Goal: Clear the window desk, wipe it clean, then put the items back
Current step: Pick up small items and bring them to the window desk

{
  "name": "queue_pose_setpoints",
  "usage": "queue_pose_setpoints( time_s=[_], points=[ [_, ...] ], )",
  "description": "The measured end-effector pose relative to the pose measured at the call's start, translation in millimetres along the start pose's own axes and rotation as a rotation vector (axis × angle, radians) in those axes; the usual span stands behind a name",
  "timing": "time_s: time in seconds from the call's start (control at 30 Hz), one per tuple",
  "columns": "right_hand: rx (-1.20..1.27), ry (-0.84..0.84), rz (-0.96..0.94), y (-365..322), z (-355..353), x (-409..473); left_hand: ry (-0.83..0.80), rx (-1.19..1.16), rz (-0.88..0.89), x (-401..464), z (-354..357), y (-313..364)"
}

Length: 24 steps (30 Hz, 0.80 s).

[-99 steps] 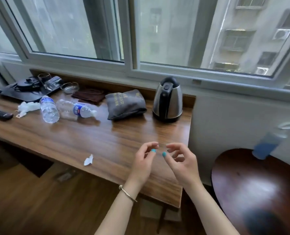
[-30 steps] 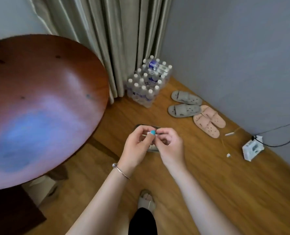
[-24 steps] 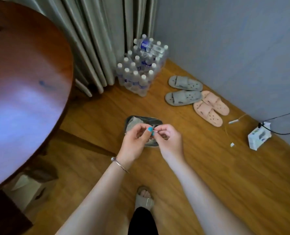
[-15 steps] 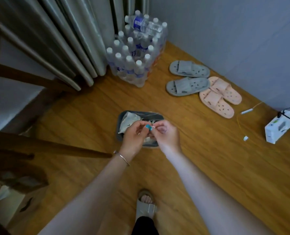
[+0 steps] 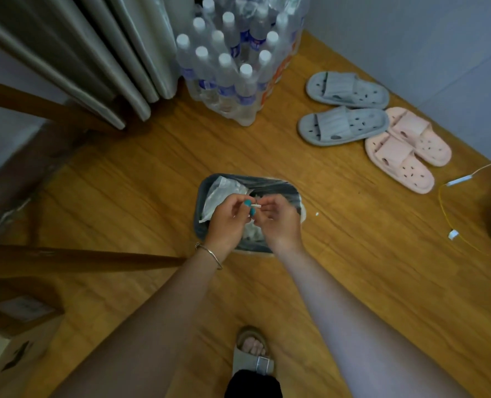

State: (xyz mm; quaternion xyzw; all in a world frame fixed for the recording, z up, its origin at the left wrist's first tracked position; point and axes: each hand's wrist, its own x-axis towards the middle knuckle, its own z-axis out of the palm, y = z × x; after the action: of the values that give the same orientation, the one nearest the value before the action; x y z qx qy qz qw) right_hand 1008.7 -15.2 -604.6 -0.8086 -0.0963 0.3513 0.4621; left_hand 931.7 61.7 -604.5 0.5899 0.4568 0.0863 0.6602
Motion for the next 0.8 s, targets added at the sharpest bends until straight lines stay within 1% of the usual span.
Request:
queue_pose_setpoints(
  time_s=[0.17,0.47,0.63,0.8],
  points=[
    [0.0,0.014,0.003,11,10,11,-0.013,0.009,-0.011,14,-1,-8],
    [-0.052,-0.021,-0.002,26,17,12,-0.061,0.137,-0.072,22,-6,-25],
    [-0.04,-0.027,0.025,17,13,11,-0.06,0.183,-0.044,19,-5,-19],
    [-0.053,-0.042,0.054,2,-4,3,-0.05,0.172,-0.018,12,-6,4]
  ],
)
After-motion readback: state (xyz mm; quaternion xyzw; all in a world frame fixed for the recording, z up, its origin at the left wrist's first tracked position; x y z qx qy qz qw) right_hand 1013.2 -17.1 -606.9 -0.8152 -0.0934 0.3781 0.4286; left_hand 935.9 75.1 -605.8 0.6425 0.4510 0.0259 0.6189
